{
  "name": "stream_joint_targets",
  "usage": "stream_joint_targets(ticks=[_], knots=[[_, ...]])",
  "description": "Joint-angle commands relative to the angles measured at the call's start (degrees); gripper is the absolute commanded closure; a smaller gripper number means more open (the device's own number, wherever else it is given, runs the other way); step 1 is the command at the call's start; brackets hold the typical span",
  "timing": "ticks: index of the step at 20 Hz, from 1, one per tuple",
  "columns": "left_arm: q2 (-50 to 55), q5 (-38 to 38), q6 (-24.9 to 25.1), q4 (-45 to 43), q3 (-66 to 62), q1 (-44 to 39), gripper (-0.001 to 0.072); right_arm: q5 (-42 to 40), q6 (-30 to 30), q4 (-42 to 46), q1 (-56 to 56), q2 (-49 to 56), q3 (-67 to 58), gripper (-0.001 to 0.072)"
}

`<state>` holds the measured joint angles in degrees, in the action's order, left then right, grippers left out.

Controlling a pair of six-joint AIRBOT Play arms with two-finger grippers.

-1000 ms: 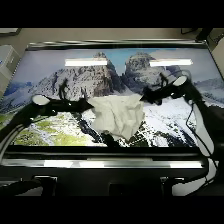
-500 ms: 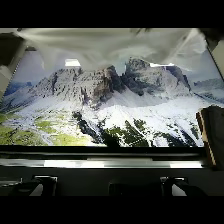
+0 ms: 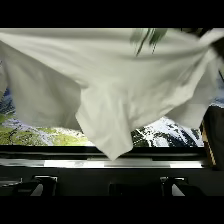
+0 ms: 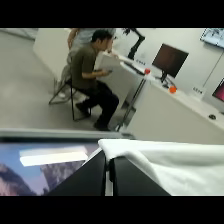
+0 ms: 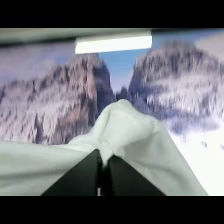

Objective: Fold the clothes and pants, and hang the long-sleeved shirts on hangers.

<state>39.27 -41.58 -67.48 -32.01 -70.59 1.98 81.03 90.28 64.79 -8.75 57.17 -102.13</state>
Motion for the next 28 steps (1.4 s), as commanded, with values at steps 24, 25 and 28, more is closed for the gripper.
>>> stream_joint_targets(ticks=[24, 25, 28], knots=[[42.0, -39.4, -11.2, -12.3, 16.4, 17.6, 0.0053, -10.4, -2.0, -3.4, -20.7, 27.8, 28.9, 0.0107], [41.1, -39.8, -11.2, -14.2, 20.0, 18.2, 0.0056, -7.0, -2.1, -2.5, -23.1, 27.8, 30.8, 0.0107], [38.6, -33.1, -10.3, -14.4, 31.5, 16.5, 0.0135, -3.1, -3.2, -2.5, -25.4, 27.8, 34.7, 0.0107]])
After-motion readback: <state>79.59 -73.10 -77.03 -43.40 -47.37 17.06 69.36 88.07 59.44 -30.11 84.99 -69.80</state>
